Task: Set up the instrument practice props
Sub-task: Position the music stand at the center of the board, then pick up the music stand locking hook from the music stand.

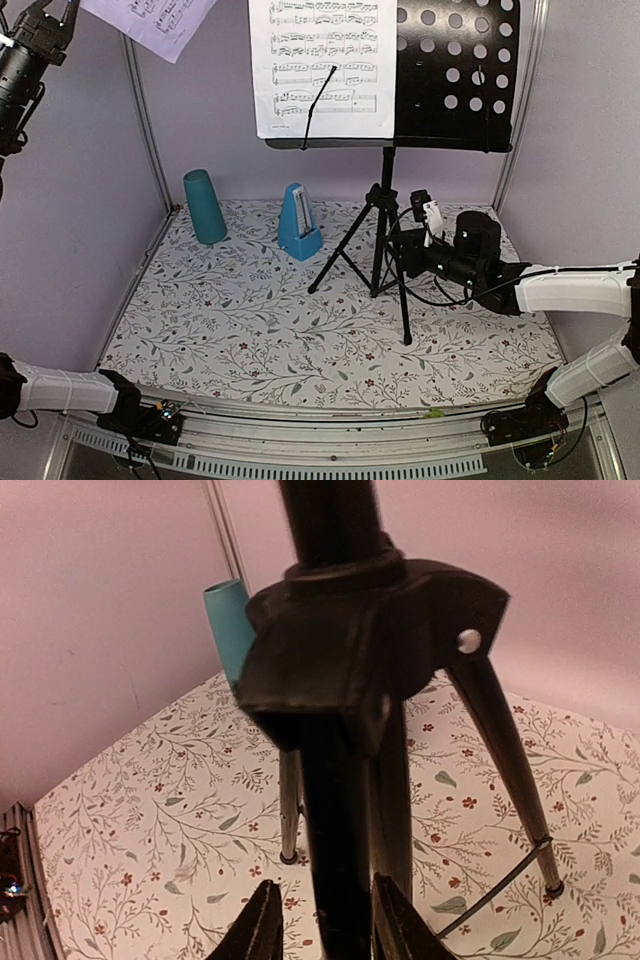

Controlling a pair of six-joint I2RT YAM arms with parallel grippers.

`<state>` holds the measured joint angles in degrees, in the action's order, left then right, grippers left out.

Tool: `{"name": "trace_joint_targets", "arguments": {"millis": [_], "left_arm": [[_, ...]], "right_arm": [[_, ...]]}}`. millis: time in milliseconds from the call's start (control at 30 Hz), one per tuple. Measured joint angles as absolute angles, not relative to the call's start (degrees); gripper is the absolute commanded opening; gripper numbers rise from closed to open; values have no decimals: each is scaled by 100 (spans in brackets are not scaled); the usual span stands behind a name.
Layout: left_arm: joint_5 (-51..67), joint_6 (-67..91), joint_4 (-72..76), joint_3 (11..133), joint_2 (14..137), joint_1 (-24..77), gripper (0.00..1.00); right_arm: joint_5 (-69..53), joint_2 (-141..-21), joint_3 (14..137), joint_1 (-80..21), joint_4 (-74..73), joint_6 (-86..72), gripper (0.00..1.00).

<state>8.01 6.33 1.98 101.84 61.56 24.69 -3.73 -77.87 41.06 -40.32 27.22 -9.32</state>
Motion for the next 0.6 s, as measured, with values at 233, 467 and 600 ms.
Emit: {"name": "trace_joint_targets", "arguments": {"millis": [233,467,600], "left_arm": [[1653,1186,672,10702,6567,2469,0],[2547,1699,735,11268,7161,2467,0],[2875,1916,989,11048,7266,2467,0]], "right_arm": [[-340,-7773,4178,-4115,2268,-1138,65],[-23,-7317,4215,-4121,1992,-1177,82],[235,-6973,4215,-4119,1935,-1181,85]]}}
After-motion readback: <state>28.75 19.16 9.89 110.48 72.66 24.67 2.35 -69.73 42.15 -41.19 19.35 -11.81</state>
